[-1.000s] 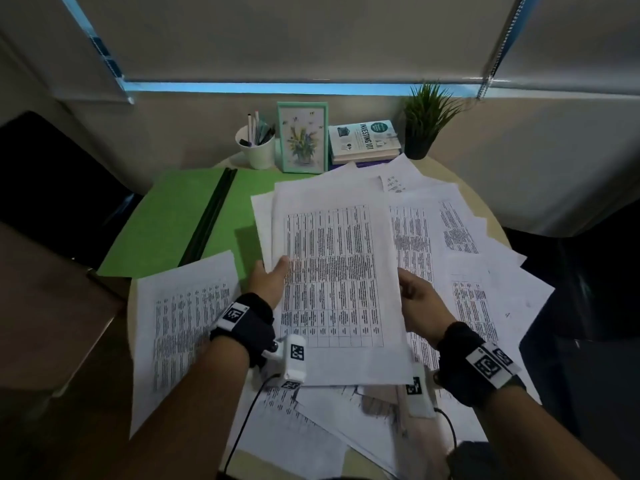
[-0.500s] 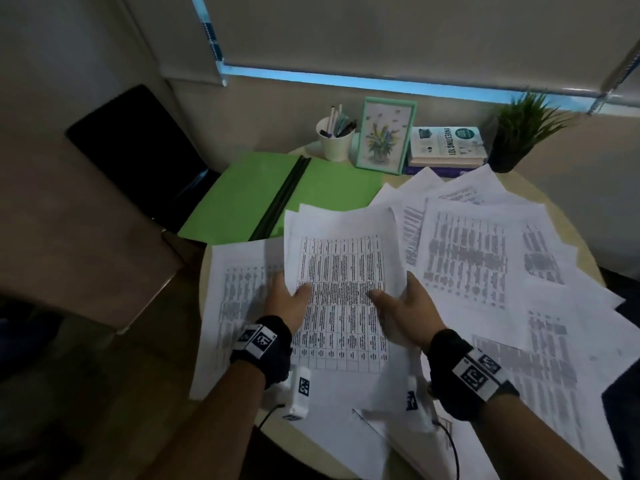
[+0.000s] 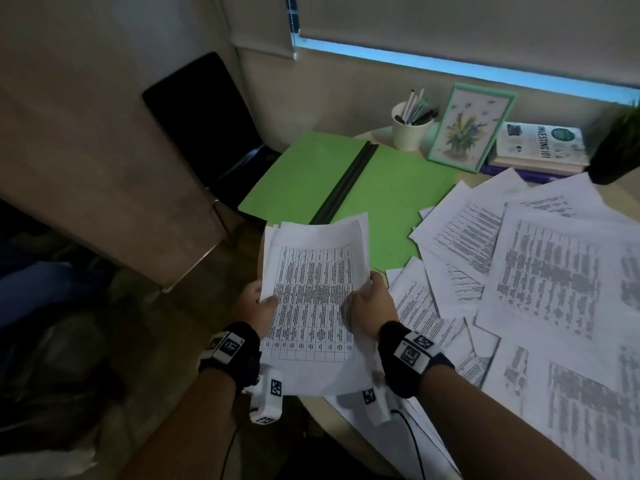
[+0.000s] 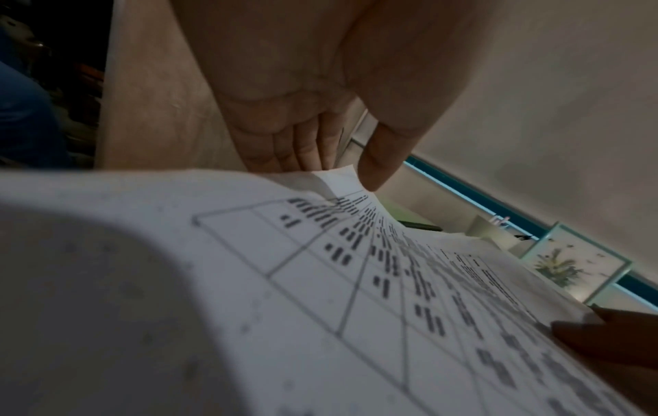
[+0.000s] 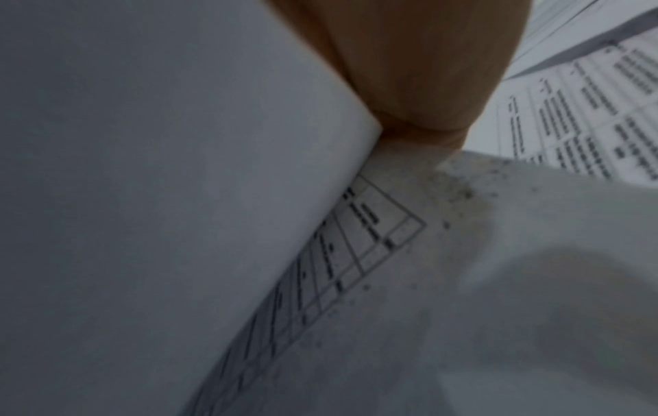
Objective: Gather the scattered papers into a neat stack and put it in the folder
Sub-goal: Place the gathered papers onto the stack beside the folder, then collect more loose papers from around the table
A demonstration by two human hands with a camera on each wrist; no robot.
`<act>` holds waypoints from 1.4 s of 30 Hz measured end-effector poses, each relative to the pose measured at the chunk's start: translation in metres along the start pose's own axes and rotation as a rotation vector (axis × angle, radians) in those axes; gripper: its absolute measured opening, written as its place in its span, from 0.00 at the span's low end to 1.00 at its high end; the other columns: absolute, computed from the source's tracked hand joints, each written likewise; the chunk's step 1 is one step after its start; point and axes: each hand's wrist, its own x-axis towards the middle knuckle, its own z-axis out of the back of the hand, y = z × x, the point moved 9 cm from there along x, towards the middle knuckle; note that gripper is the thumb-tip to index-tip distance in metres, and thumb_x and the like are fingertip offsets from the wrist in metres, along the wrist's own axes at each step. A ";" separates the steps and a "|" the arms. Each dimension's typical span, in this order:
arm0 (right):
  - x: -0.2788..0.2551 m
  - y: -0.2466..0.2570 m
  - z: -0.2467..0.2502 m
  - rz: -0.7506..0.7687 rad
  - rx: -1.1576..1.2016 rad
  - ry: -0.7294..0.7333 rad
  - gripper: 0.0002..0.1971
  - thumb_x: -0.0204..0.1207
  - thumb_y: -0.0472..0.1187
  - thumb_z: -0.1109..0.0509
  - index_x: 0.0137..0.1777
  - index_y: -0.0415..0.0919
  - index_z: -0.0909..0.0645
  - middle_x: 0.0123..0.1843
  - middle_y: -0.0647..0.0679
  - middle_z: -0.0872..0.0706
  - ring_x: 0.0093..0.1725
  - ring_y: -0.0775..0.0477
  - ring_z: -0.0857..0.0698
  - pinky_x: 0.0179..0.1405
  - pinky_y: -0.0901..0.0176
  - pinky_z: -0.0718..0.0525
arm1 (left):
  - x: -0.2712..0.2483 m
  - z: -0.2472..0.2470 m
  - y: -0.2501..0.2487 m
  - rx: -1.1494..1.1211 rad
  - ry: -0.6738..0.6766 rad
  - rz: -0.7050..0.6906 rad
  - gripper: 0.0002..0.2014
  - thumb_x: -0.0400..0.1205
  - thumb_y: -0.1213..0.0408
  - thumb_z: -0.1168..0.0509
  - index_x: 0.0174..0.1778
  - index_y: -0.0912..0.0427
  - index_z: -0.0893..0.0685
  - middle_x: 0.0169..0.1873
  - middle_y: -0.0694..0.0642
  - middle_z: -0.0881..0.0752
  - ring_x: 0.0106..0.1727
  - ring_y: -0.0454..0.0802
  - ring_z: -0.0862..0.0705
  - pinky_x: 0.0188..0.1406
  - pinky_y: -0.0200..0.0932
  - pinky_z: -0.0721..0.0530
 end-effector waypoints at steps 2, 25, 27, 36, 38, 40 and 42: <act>0.011 -0.004 -0.011 -0.058 -0.069 -0.017 0.12 0.84 0.31 0.42 0.65 0.39 0.31 0.41 0.48 0.20 0.33 0.48 0.19 0.26 0.67 0.20 | 0.007 0.004 0.005 -0.016 0.022 0.037 0.23 0.82 0.69 0.34 0.73 0.58 0.28 0.59 0.58 0.16 0.44 0.46 0.16 0.39 0.44 0.17; 0.010 -0.033 -0.024 -0.193 -0.263 -0.166 0.20 0.80 0.46 0.39 0.67 0.35 0.30 0.69 0.40 0.25 0.52 0.41 0.18 0.42 0.63 0.25 | -0.003 -0.010 0.014 0.181 0.069 0.146 0.42 0.82 0.67 0.35 0.85 0.50 0.56 0.83 0.58 0.40 0.70 0.61 0.23 0.58 0.49 0.19; 0.008 -0.026 -0.013 -0.163 -0.339 -0.172 0.16 0.82 0.45 0.41 0.64 0.36 0.27 0.70 0.39 0.26 0.60 0.38 0.19 0.49 0.60 0.24 | -0.009 -0.015 -0.004 0.219 0.051 0.111 0.42 0.81 0.64 0.34 0.85 0.50 0.55 0.83 0.57 0.42 0.65 0.57 0.20 0.56 0.48 0.15; -0.021 -0.036 0.078 -0.262 -0.109 -0.361 0.29 0.82 0.50 0.37 0.81 0.43 0.36 0.70 0.38 0.19 0.62 0.37 0.16 0.59 0.50 0.18 | -0.068 -0.113 -0.098 0.141 0.288 -0.153 0.41 0.80 0.60 0.35 0.85 0.49 0.51 0.82 0.53 0.38 0.79 0.58 0.32 0.73 0.51 0.28; -0.038 -0.059 0.122 -0.300 -0.077 -0.433 0.28 0.81 0.49 0.35 0.79 0.43 0.33 0.73 0.41 0.20 0.65 0.38 0.18 0.61 0.52 0.21 | -0.088 -0.151 -0.113 0.134 0.412 -0.168 0.38 0.81 0.60 0.35 0.84 0.50 0.48 0.78 0.53 0.32 0.75 0.56 0.28 0.68 0.48 0.26; -0.048 -0.081 0.154 -0.328 -0.044 -0.466 0.25 0.81 0.47 0.34 0.76 0.41 0.30 0.73 0.43 0.20 0.68 0.40 0.20 0.62 0.55 0.23 | -0.100 -0.178 -0.119 0.131 0.503 -0.164 0.31 0.81 0.61 0.35 0.81 0.53 0.38 0.72 0.54 0.24 0.69 0.54 0.23 0.63 0.46 0.25; -0.061 -0.109 0.189 -0.368 -0.034 -0.509 0.23 0.80 0.45 0.33 0.74 0.39 0.26 0.71 0.42 0.18 0.68 0.40 0.19 0.62 0.56 0.24 | -0.114 -0.211 -0.123 0.188 0.586 -0.173 0.26 0.80 0.63 0.34 0.75 0.55 0.30 0.68 0.55 0.19 0.64 0.54 0.19 0.65 0.47 0.22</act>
